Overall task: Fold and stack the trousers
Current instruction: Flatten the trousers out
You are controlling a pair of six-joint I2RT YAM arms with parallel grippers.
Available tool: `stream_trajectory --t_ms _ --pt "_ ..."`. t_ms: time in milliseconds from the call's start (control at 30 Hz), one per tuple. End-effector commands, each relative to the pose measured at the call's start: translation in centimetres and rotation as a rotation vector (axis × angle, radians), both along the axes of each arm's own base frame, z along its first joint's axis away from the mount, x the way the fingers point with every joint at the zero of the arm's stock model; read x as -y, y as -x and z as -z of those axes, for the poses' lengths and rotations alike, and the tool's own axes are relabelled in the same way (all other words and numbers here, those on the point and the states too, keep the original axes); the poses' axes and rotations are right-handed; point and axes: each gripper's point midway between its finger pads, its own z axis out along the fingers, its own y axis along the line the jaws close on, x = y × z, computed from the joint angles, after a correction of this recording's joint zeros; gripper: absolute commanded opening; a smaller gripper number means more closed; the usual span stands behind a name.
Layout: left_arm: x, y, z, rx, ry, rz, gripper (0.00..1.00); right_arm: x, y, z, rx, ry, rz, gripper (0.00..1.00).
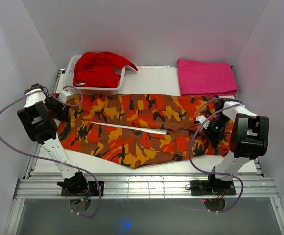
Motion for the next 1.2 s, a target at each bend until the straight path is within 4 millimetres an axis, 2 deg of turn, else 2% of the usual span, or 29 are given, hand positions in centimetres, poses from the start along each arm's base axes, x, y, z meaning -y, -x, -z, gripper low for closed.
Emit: stream_trajectory --t_ms 0,67,133,200,233,300,333,433,467,667,767,833,867,933,967,1033,1067,1100,1133,1167 --pt "1.9 0.8 -1.2 -0.029 0.092 0.041 0.69 0.5 -0.5 0.2 0.011 0.019 -0.011 0.08" --pt "2.1 0.9 -1.4 -0.042 0.109 0.06 0.67 0.5 -0.5 0.2 0.009 0.019 -0.011 0.08" --pt "2.4 1.4 -1.2 -0.071 0.128 0.068 0.6 0.5 -0.7 0.2 0.014 0.018 -0.011 0.08" --pt "2.5 1.3 -1.5 -0.062 0.136 0.067 0.49 0.4 -0.8 0.1 0.014 0.015 -0.01 0.08" --pt "2.6 1.2 -1.7 -0.055 0.137 0.067 0.39 0.4 -0.8 0.1 0.014 0.014 -0.009 0.08" --pt "2.6 0.9 -2.2 -0.038 0.136 0.07 0.31 0.4 -0.9 0.0 0.014 0.011 -0.005 0.08" --pt "2.5 0.7 -2.3 -0.032 0.134 0.069 0.23 0.4 -0.9 0.0 0.016 0.012 -0.005 0.08" --pt "2.2 0.2 -3.2 -0.01 0.118 0.064 0.14 0.4 -0.9 0.0 0.017 0.013 -0.005 0.08" --pt "2.1 0.1 -3.7 0.003 0.111 0.063 0.02 0.4 -0.8 -0.1 0.018 0.014 -0.004 0.08" --pt "2.2 -0.2 -6.1 0.065 0.09 0.075 0.0 0.5 -1.1 -0.2 0.029 0.006 0.006 0.08" --pt "1.4 -2.3 -8.2 0.143 0.066 0.027 0.0 0.3 -1.7 -0.6 0.047 -0.009 0.026 0.08" --pt "0.6 -4.5 -10.5 0.225 0.053 -0.029 0.0 0.1 -2.3 -1.1 0.059 -0.024 0.043 0.08" --pt "-0.1 -6.4 -13.4 0.314 0.032 -0.046 0.0 0.1 -2.6 -1.4 0.066 -0.032 0.052 0.08" --pt "-0.7 -8.7 -16.7 0.405 0.037 -0.092 0.0 0.0 -3.9 -2.4 0.101 -0.053 0.068 0.08" --pt "-1.1 -10.3 -21.2 0.522 0.013 -0.086 0.0 0.3 -4.0 -2.8 0.105 -0.059 0.083 0.08" --pt "-1.3 -11.5 -24.7 0.615 0.003 -0.084 0.0 0.5 -4.7 -3.6 0.135 -0.074 0.098 0.08" --pt "-1.3 -11.7 -27.7 0.686 -0.015 -0.076 0.0 0.7 -4.6 -4.0 0.146 -0.087 0.103 0.08" --pt "-1.2 -12.0 -29.1 0.737 -0.024 -0.063 0.0 0.7 -4.5 -4.3 0.156 -0.091 0.099 0.08" --pt "-1.1 -11.1 -31.9 0.8 -0.045 -0.057 0.0 0.7 -4.3 -4.4 0.158 -0.1 0.098 0.08" --pt "-1.1 -10.7 -33.0 0.829 -0.043 -0.067 0.0 0.8 -4.0 -4.9 0.177 -0.101 0.093 0.08"
